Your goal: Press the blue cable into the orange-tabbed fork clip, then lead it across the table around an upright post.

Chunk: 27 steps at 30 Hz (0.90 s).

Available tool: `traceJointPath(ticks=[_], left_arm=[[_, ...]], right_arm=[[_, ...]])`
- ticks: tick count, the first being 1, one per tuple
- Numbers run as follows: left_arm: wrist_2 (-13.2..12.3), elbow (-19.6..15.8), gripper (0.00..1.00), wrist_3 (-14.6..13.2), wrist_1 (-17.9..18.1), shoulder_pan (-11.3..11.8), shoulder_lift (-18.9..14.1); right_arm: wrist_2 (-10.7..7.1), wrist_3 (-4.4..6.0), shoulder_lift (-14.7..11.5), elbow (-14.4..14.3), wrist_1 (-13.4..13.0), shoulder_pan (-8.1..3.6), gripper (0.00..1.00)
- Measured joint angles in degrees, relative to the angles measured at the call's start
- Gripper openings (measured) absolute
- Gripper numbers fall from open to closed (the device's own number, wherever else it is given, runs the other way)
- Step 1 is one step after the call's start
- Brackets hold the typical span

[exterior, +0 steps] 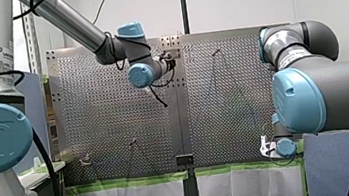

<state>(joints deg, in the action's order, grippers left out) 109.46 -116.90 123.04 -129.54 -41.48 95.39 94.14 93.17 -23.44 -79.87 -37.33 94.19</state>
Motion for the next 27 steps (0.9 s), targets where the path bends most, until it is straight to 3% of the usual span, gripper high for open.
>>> traceJointPath(ticks=[7,14,27], left_arm=[[0.4,-3.7,1.00,0.8,3.7,0.7,0.0],[3.2,-7.5,1.00,-0.5,7.0,1.7,0.2],[8.1,-14.0,1.00,-6.3,3.8,3.2,1.6]], right_arm=[[0.00,-0.07,0.0,0.1,0.4,0.03,0.00],[0.00,-0.07,0.0,0.2,0.5,0.07,0.00],[0.00,-0.08,0.0,0.2,0.7,0.35,0.00]])
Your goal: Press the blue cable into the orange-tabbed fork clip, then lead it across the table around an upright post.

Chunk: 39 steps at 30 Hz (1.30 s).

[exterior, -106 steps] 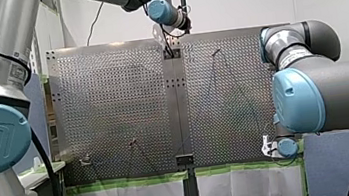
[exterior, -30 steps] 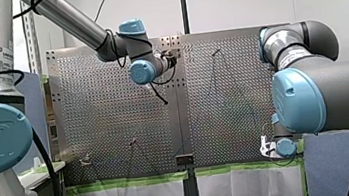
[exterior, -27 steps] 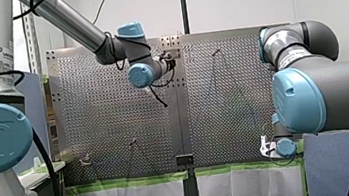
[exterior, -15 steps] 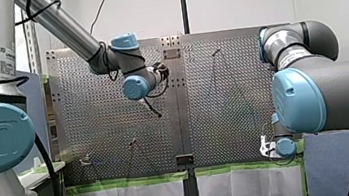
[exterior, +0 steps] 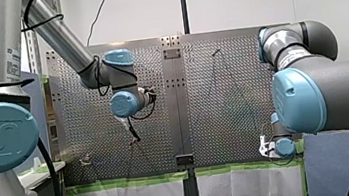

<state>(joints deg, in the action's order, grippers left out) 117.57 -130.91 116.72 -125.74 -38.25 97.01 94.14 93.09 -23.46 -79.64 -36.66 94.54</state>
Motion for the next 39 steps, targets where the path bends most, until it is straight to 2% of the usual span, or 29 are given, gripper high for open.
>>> traceJointPath(ticks=[5,11,39], left_arm=[[0.0,-2.9,1.00,-2.9,-1.9,0.4,0.0],[-0.9,-5.4,1.00,-4.0,-1.7,0.8,0.0],[-1.1,-5.8,1.00,-4.1,-1.6,0.9,0.1]], right_arm=[[0.00,-0.07,0.0,0.0,0.3,-0.18,0.00],[0.08,-0.47,0.0,0.0,0.3,0.02,0.00],[0.09,-0.53,0.0,0.0,0.4,0.08,0.00]])
